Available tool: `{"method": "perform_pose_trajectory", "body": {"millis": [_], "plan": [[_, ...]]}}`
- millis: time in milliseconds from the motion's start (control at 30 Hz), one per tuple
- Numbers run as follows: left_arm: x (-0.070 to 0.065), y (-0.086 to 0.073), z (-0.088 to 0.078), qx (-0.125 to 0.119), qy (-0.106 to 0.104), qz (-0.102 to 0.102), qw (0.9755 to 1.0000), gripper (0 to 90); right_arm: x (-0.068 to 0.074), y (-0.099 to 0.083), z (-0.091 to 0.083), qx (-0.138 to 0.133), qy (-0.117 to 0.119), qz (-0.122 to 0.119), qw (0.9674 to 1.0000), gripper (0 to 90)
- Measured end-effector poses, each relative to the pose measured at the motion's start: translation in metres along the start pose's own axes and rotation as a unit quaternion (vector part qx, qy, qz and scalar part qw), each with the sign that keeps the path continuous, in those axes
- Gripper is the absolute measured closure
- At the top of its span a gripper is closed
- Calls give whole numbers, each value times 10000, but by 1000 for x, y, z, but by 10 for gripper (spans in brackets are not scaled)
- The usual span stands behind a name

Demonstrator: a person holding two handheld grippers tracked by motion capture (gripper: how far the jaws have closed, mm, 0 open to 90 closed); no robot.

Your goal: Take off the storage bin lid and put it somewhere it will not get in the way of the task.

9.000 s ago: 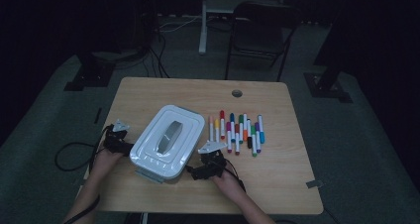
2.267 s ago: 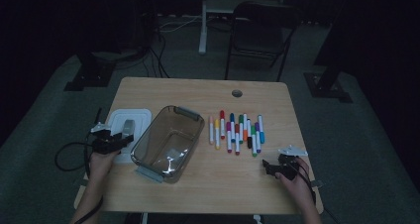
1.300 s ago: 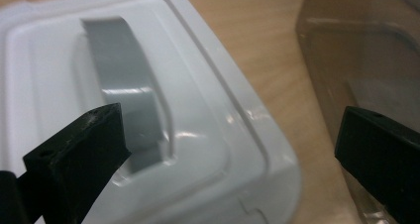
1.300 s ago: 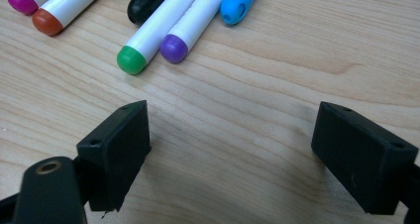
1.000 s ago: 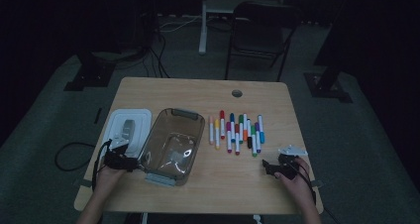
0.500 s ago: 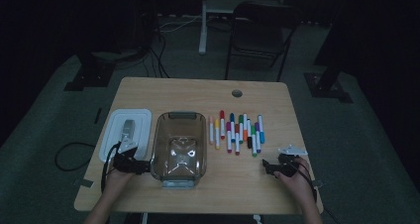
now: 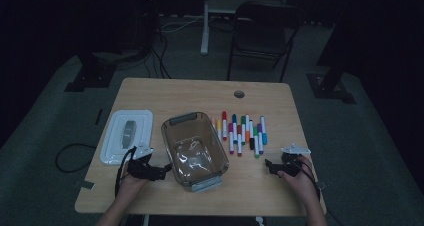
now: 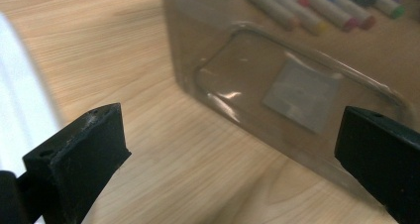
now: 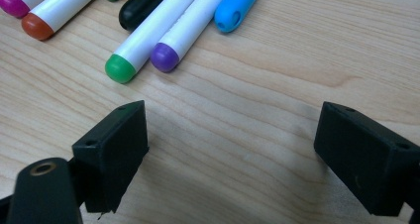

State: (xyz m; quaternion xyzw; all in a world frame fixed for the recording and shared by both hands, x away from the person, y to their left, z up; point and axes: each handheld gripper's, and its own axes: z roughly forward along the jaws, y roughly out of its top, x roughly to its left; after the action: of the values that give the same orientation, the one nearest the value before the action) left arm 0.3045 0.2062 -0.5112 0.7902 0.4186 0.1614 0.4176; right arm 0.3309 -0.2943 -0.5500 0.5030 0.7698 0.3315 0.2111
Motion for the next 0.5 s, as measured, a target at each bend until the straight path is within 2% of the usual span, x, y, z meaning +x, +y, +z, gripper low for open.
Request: {"method": "perform_pose_trajectory", "body": {"millis": [200, 500], "plan": [[-17, 1, 7, -54, -68, -7, 10000, 3, 0, 0, 0, 1, 6, -9, 10000, 131], [-36, 1, 18, 36, -74, -16, 10000, 3, 0, 0, 0, 1, 4, -7, 10000, 130]]}}
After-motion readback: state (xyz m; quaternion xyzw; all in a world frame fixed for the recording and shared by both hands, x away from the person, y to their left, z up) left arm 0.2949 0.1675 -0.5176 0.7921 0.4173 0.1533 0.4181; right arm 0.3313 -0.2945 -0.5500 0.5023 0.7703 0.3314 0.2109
